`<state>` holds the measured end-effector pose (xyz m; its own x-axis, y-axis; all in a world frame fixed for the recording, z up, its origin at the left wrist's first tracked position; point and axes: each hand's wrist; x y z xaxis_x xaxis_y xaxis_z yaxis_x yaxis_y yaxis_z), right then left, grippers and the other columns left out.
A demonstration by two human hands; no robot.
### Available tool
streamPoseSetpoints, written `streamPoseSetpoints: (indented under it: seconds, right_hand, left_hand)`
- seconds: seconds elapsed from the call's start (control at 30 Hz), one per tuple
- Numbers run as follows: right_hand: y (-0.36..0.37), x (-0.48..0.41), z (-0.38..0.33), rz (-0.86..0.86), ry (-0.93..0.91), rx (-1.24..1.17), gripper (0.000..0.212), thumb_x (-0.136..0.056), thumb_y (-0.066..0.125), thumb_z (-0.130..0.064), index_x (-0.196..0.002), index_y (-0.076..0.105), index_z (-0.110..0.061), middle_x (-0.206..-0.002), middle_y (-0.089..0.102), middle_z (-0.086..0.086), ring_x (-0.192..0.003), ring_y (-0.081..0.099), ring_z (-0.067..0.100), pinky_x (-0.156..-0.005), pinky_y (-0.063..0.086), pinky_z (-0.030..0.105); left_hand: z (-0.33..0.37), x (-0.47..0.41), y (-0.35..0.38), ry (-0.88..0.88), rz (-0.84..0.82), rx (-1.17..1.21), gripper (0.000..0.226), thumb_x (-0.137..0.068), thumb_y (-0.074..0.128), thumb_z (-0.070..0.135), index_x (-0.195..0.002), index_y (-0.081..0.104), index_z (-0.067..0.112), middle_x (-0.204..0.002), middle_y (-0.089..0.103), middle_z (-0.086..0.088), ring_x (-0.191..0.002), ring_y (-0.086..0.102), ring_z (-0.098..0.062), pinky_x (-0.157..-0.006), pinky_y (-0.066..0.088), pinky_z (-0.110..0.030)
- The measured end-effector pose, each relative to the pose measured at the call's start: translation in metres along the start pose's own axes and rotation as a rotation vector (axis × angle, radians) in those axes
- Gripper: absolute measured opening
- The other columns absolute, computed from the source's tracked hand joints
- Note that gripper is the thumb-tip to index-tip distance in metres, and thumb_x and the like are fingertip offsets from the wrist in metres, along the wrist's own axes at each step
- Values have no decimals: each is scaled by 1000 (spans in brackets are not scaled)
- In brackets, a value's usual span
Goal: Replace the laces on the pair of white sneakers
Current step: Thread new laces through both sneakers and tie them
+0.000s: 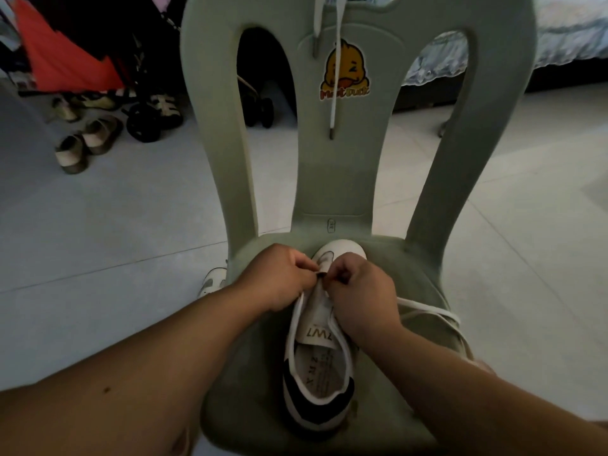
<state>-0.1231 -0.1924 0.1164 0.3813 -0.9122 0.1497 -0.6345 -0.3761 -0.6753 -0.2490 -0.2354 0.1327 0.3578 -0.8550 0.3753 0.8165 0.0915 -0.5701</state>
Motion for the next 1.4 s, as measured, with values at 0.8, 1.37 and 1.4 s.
streamPoseSetpoints:
  seconds: [0.8,1.37,1.4]
  right_hand:
    - [-18,-15,5,-184,121,-266,18,-83,66,-5,-82,60,-22,-69,69,-6,-66,63,10,-64,48,24]
    - [-27,-25,-2,-345,-133,286,45,-71,75,-45,-114,65,-43,-107,56,-3,-93,55,12,-78,44,24]
    - [-27,-25,-2,-341,-137,290,47,-69,76,-46,-114,65,-42,-110,58,-2,-95,57,13,-80,46,25]
  left_hand:
    - [-6,-18,9,83,-41,-139,9,-96,53,29,-94,60,24,-90,61,6,-78,52,-7,-60,36,-21]
    - [2,-10,1,90,166,-81,12,-86,66,25,-75,61,25,-79,65,6,-77,62,-12,-72,52,-30]
    - [3,-9,-1,94,180,-76,13,-83,70,24,-73,62,25,-76,65,7,-75,62,-11,-71,53,-30]
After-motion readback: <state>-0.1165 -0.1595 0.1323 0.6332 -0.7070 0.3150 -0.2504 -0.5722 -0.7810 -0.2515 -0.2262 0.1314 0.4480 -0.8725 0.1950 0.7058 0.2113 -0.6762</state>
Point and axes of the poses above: each hand's wrist, its own x-axis away from the middle knuckle, its own y-axis out of the palm, z = x × y
